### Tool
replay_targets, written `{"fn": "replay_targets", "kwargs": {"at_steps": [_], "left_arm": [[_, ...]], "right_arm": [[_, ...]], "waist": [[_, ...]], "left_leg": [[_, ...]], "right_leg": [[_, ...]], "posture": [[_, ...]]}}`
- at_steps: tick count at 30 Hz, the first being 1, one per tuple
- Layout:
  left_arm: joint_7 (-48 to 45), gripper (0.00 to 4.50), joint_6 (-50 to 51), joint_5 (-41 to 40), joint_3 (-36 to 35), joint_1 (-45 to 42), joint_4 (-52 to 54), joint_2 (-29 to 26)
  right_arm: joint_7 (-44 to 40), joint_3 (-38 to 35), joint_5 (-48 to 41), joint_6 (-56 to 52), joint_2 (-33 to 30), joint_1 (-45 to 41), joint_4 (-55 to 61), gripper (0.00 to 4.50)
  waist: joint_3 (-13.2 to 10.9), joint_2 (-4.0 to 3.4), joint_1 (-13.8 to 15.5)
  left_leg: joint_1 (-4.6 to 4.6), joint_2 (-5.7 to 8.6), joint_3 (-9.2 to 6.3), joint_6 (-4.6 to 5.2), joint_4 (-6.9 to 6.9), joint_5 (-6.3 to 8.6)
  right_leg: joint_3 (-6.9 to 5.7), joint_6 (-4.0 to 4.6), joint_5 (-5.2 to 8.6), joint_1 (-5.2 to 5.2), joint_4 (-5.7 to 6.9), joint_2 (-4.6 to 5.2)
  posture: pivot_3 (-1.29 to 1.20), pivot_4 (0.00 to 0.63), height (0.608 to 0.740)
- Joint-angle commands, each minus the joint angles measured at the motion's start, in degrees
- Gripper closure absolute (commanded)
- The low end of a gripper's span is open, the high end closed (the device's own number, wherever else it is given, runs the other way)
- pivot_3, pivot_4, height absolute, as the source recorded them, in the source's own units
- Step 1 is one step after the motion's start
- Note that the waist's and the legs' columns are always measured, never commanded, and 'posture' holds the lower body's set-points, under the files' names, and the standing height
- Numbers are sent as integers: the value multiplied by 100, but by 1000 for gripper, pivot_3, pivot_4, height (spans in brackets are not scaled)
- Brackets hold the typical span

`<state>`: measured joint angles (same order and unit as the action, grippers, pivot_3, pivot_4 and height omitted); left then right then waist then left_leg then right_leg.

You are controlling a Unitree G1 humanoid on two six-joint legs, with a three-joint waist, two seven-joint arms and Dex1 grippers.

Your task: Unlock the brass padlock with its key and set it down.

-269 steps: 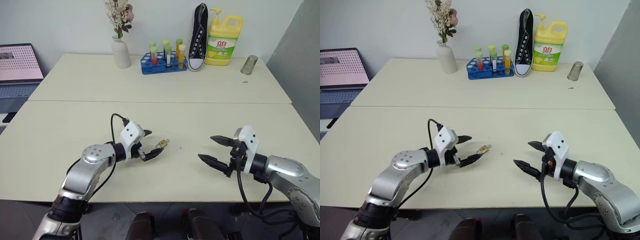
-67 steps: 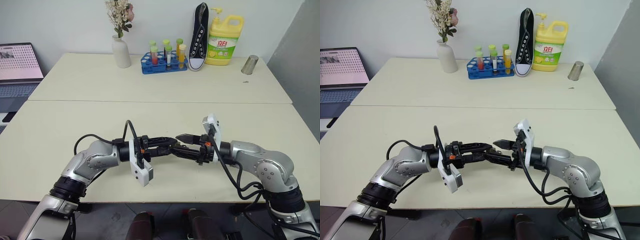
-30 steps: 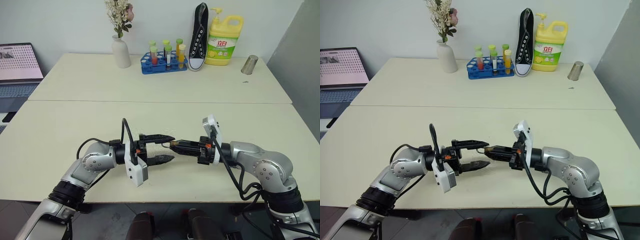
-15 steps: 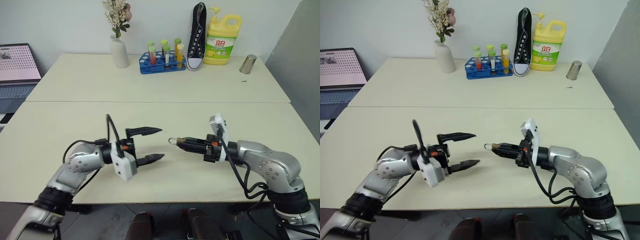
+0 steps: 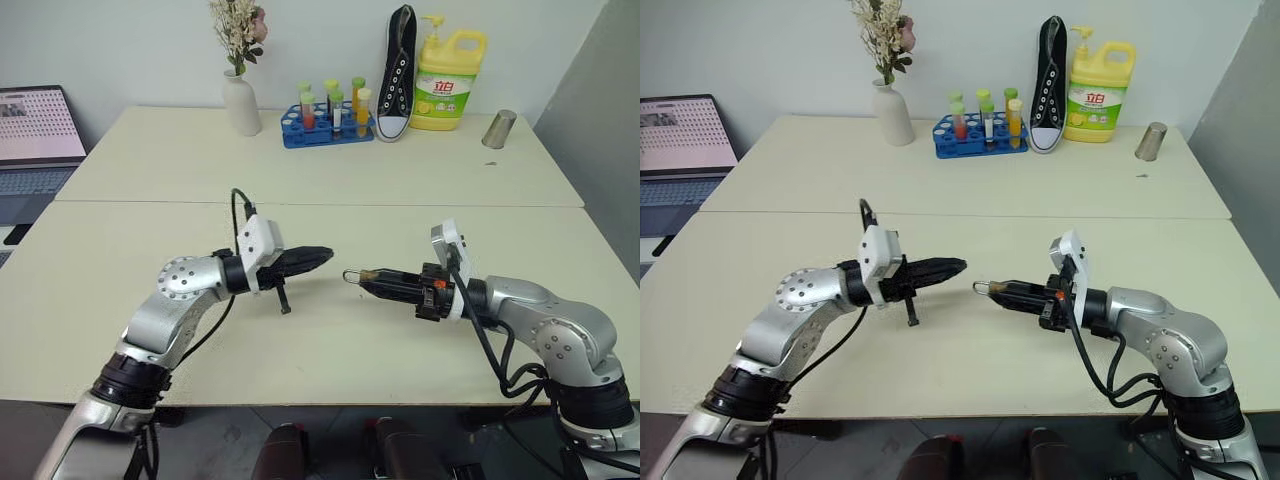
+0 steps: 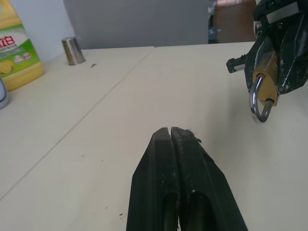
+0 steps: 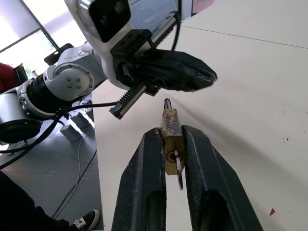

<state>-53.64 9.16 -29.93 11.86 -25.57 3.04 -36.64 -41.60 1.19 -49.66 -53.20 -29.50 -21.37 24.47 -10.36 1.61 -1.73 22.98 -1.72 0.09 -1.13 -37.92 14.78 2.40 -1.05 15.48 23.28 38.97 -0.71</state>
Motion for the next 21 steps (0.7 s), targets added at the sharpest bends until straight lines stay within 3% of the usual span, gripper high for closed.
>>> {"fn": "replay_targets", "kwargs": {"at_steps": [1,21], "left_arm": [[-222,4500,422,-211,-113,-98,375,110],[-635,4500,1607,-489,-383,155,1251,248]], "right_arm": [[2,-134,-148,51,-28,-51,264,4326],[78,-111,-104,108,-67,-4,222,4326]], "waist": [[0,0,-6],[0,0,-1]], "left_leg": [[0,-1,0,0,0,0],[0,0,0,0,0,0]], "right_leg": [[2,0,0,0,0,0],[6,0,0,0,-1,0]], "posture": [[0,150,740],[0,150,740]]}}
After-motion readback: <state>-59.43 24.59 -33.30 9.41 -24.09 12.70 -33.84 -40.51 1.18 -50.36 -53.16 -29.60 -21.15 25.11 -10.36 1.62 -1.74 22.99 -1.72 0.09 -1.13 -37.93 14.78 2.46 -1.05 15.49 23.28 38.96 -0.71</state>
